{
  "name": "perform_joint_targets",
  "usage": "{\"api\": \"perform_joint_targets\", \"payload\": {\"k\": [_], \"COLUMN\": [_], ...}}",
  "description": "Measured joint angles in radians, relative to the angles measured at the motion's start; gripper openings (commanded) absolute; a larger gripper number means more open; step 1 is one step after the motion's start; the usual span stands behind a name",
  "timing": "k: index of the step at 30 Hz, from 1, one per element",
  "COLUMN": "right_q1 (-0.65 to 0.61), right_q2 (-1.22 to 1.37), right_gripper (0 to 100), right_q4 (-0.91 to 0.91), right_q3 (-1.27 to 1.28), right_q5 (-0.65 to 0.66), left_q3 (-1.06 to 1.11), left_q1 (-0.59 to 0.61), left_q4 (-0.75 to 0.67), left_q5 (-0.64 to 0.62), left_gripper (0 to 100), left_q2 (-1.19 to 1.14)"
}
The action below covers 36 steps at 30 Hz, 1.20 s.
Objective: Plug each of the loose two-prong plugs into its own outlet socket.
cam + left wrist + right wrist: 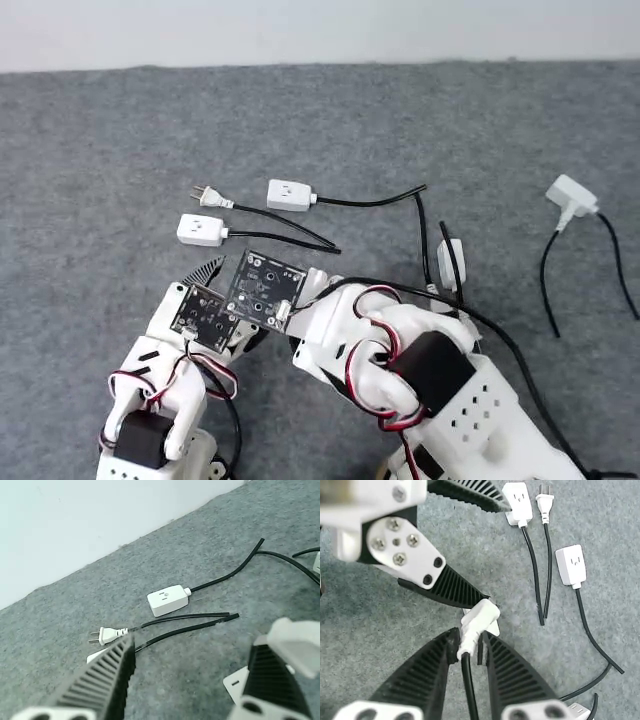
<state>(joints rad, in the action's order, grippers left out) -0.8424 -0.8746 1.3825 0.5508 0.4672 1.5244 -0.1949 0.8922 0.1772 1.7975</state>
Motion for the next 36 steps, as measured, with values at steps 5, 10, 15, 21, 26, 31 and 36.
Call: {"api": "perform_joint_targets", "payload": {"k": [5,10,15,21,26,31,36], "right_q1": [0.0,-0.015,-0.017,-0.017,0.034,0.094,0.097], "right_q2": [0.014,0.018,0.018,0.018,0.018,0.015,0.015], "right_gripper": [0.9,0.9,0.9,0.9,0.9,0.9,0.9], "right_q4": [-0.025,-0.018,-0.018,-0.018,-0.018,-0.054,-0.12], "right_q3": [0.006,0.008,0.017,0.017,0.034,0.158,0.239], "right_q5": [-0.006,-0.006,-0.006,-0.006,-0.005,0.0,0.009], "left_q3": [0.008,0.025,0.025,0.025,0.025,0.025,0.025], "left_q1": [0.066,0.147,0.149,0.152,0.152,0.15,0.15], "left_q4": [-0.029,-0.094,-0.095,-0.097,-0.097,-0.097,-0.097], "left_q5": [0.0,-0.011,-0.012,-0.014,-0.014,-0.014,-0.014], "left_gripper": [35,35,35,35,35,35,35], "left_q2": [-0.002,-0.002,-0.002,-0.002,-0.002,-0.002,-0.002]}}
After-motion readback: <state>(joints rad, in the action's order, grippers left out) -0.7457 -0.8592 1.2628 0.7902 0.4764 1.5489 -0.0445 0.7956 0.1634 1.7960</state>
